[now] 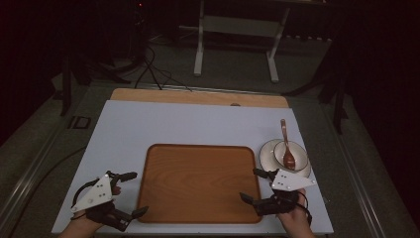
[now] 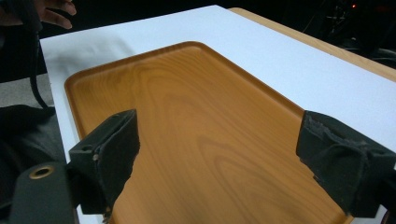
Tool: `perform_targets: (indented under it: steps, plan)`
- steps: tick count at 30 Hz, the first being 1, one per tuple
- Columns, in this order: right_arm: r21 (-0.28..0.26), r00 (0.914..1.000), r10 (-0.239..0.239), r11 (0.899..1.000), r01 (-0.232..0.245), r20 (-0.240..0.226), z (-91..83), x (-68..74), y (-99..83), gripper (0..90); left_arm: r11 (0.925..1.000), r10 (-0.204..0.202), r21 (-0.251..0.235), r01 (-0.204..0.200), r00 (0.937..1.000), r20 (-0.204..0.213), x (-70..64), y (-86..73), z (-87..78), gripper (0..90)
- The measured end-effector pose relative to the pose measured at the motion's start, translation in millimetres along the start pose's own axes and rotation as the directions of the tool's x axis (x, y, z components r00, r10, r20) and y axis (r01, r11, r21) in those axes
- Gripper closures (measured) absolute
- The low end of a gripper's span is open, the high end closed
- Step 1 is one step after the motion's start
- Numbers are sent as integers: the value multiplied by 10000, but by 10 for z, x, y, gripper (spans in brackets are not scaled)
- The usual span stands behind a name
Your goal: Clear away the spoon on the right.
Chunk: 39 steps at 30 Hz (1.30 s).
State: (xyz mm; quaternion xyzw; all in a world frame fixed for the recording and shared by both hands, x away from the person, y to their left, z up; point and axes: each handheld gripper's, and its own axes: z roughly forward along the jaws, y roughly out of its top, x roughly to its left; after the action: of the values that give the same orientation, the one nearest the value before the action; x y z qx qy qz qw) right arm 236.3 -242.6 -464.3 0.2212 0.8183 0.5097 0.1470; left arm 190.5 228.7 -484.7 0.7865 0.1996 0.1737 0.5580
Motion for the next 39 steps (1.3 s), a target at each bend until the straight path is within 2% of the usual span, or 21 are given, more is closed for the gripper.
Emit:
perform_targets:
  steps: [2,7,9,13,15,18,22,23,24,26,27,30,33,35,36,37,39]
  plan:
    - [9,9996,125,9999,-125,-236,-10,-15,14,181,10000,14,4,-14,10000,-20,0,0,-1,21]
    - [-172,9999,-59,9998,57,-134,-53,6,69,182,10000,54,0,-54,10000,-2,-6,4,3,21]
    - [-332,9995,-86,9994,75,-312,-82,22,112,182,10000,61,0,-61,10000,1,-6,5,4,21]
    - [-459,9985,-262,9987,239,-485,-125,57,203,151,10000,86,-14,-86,10000,-13,-10,7,-2,21]
    - [-395,9986,-367,9986,352,-374,-153,65,257,126,10000,88,-33,-88,10000,-16,-12,7,-5,21]
    - [-399,9989,-193,9990,176,-423,-183,52,312,114,9999,102,-29,-102,9999,-11,-12,7,-5,21]
    - [-717,9998,-185,9973,189,69,-264,-11,443,97,9999,112,-62,-112,9999,-32,-11,12,-11,21]
    - [-717,9998,-185,9973,189,69,-264,-11,443,97,9999,112,-62,-112,9999,-32,-11,12,-11,21]
    - [-767,9986,-220,9967,256,479,-287,-38,490,97,9999,123,-56,-123,9999,-41,-11,14,-11,21]
    - [-748,9992,-147,9970,175,373,-296,-68,515,97,9999,129,-55,-129,9999,-35,-12,14,-8,21]
    - [-728,9964,16,9973,46,845,-302,-125,569,97,9999,126,-43,-126,9999,-33,-12,13,-7,21]
    - [-660,9944,87,9978,-17,1057,-303,-182,601,97,9999,133,-45,-133,9999,-35,-15,12,-10,21]
    - [-624,9857,283,9979,-181,1662,-317,-330,645,97,9999,122,-73,-123,9999,-47,-9,9,-16,21]
    - [-551,9802,466,9978,-366,1923,-319,-424,655,98,9999,116,-79,-116,9999,-48,-6,7,-18,21]
    - [-551,9802,466,9978,-366,1923,-319,-424,655,98,9999,116,-79,-116,9999,-48,-5,7,-17,21]
    - [-541,9759,601,9973,-498,2097,-319,-515,658,98,9999,113,-74,-113,9999,-42,-5,7,-16,21]
    - [-490,9685,647,9973,-544,2404,-315,-599,659,98,9999,102,-76,-103,9999,-27,-7,7,-11,21]
